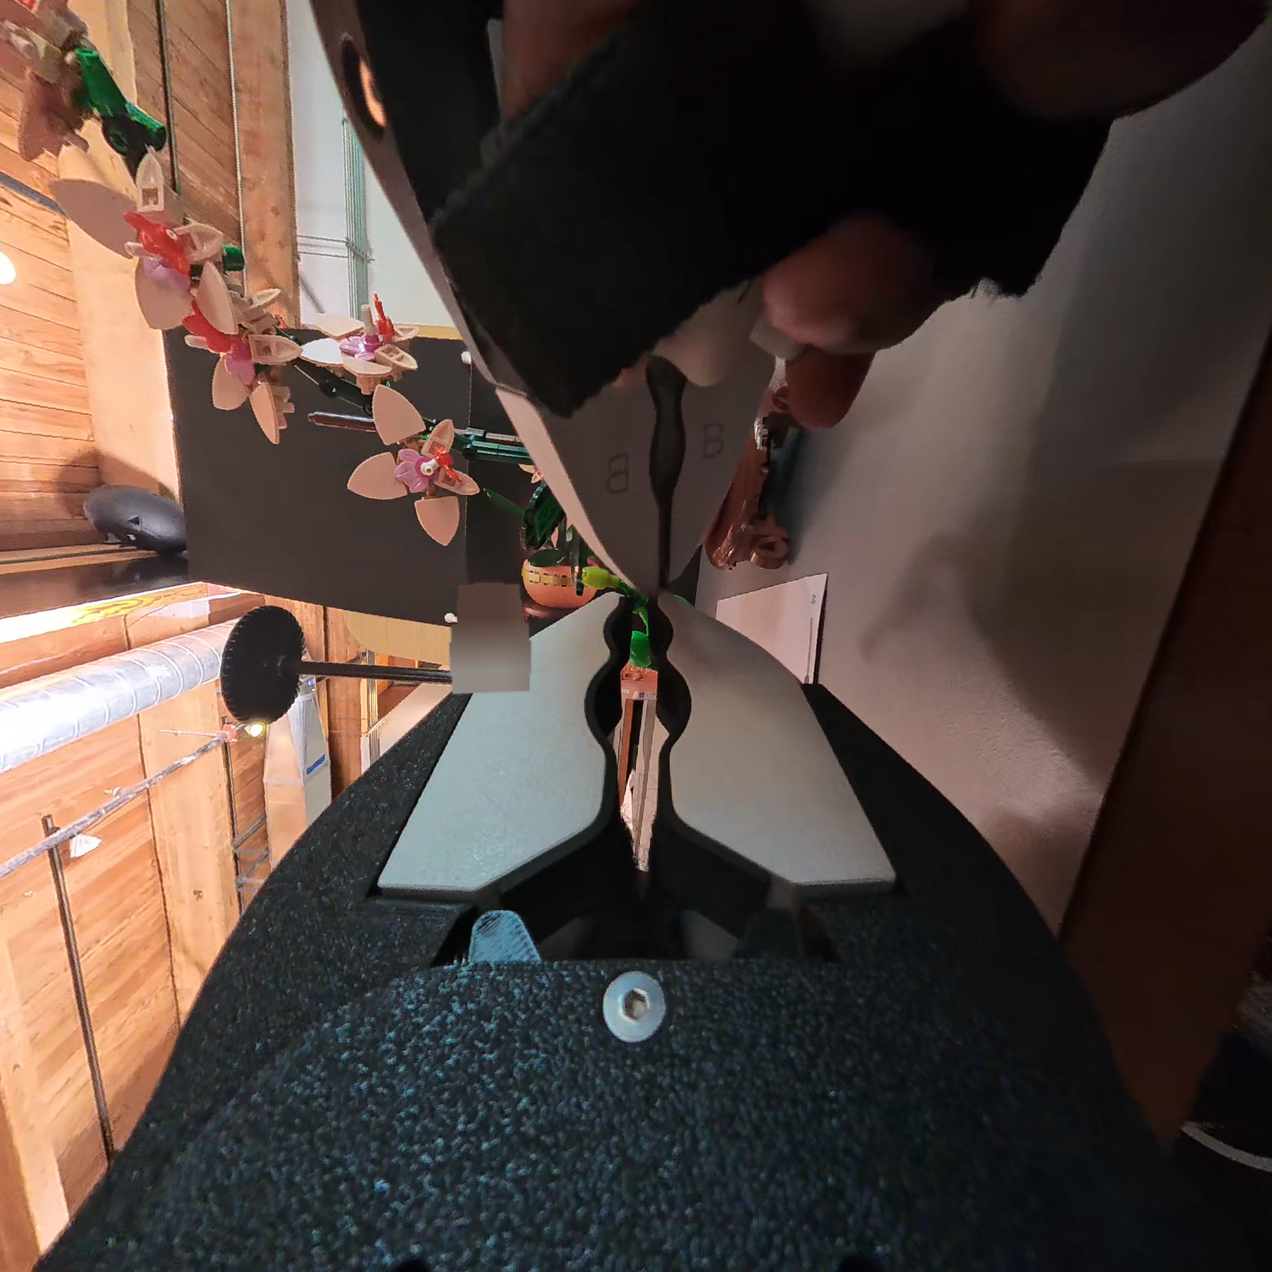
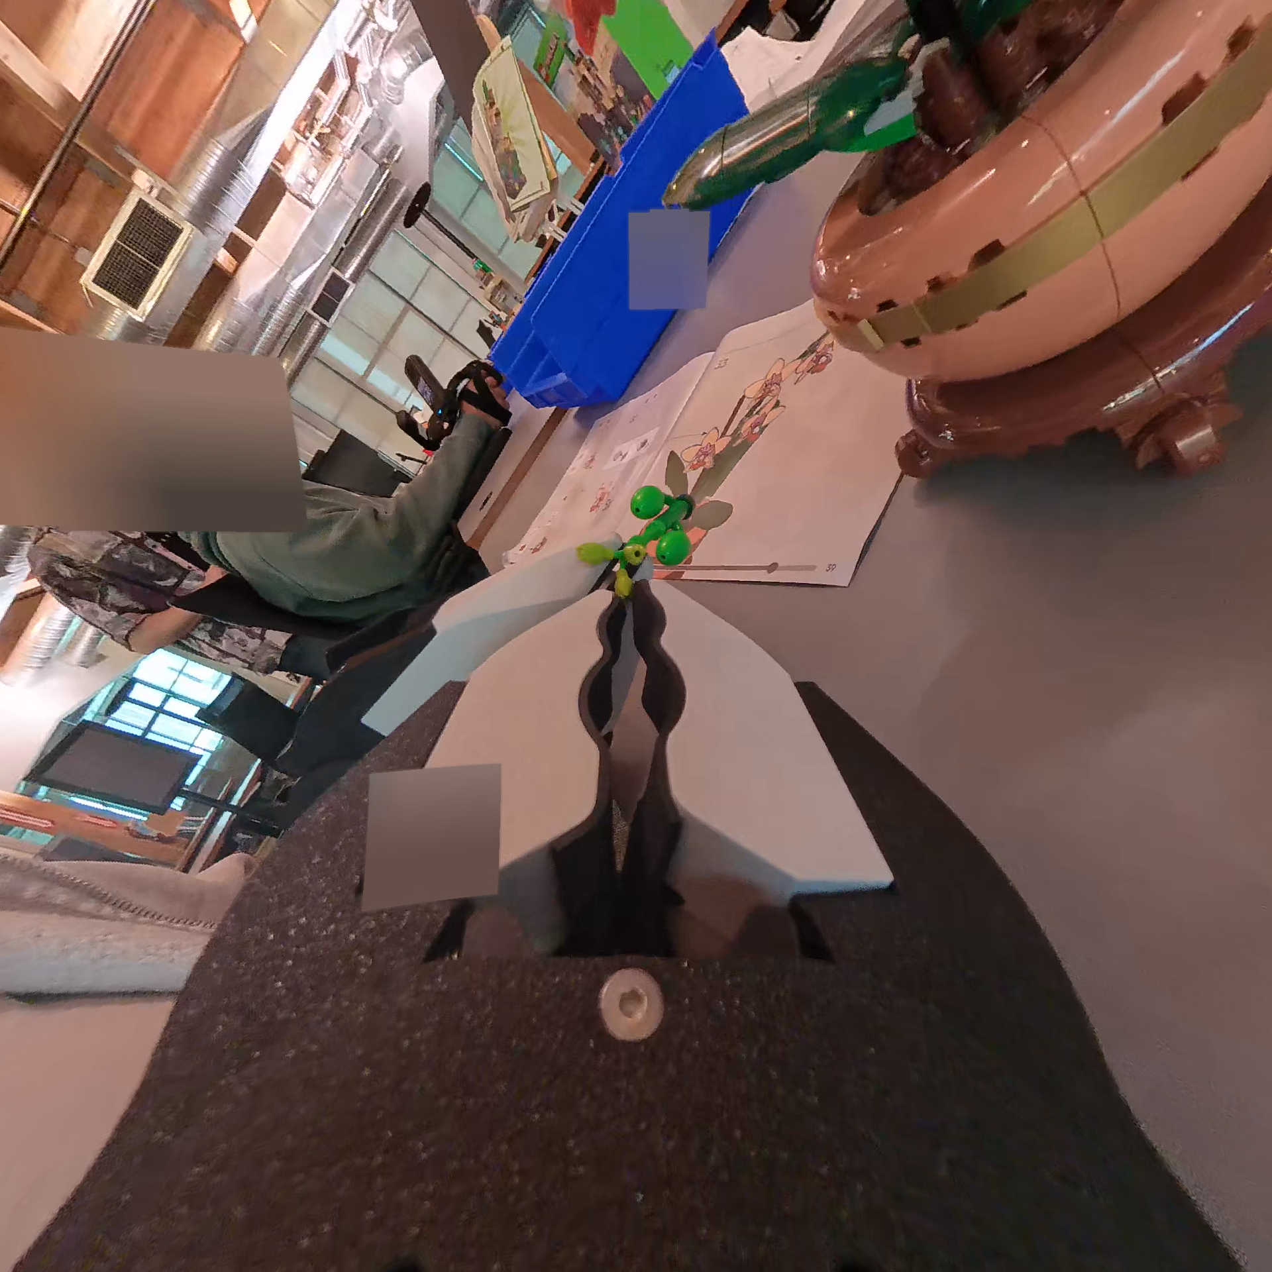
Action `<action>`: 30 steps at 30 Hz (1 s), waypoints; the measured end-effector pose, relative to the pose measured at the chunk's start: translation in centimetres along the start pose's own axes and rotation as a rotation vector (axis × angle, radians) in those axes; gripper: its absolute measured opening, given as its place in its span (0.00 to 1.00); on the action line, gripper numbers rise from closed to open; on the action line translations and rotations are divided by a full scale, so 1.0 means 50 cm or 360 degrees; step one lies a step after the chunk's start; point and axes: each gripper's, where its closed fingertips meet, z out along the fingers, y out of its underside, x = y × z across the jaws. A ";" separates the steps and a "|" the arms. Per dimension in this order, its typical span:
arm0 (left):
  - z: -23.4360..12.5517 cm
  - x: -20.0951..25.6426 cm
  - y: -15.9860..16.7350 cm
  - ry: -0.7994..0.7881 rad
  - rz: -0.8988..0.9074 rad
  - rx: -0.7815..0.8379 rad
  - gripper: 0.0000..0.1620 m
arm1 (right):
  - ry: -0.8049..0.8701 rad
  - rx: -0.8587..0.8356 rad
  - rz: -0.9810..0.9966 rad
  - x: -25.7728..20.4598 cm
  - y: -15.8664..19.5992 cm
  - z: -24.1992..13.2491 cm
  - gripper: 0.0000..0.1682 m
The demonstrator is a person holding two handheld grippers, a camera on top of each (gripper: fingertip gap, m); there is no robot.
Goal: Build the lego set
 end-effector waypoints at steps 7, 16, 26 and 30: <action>0.000 0.004 -0.005 0.0003 0.0059 0.0020 0.02 | 0.0004 -0.0012 0.0025 0.005 0.002 -0.003 0.02; -0.004 0.029 -0.025 0.0121 0.0126 0.0076 0.01 | 0.0127 -0.0045 -0.0047 0.036 0.003 -0.018 0.02; -0.043 0.056 0.017 0.1175 -0.1321 -0.0138 0.20 | 0.0360 -0.0434 -0.0791 0.076 0.017 -0.083 0.02; -0.028 0.057 0.008 0.1534 -0.1968 -0.0086 0.16 | 0.0458 -0.0500 -0.1153 0.075 0.009 -0.092 0.02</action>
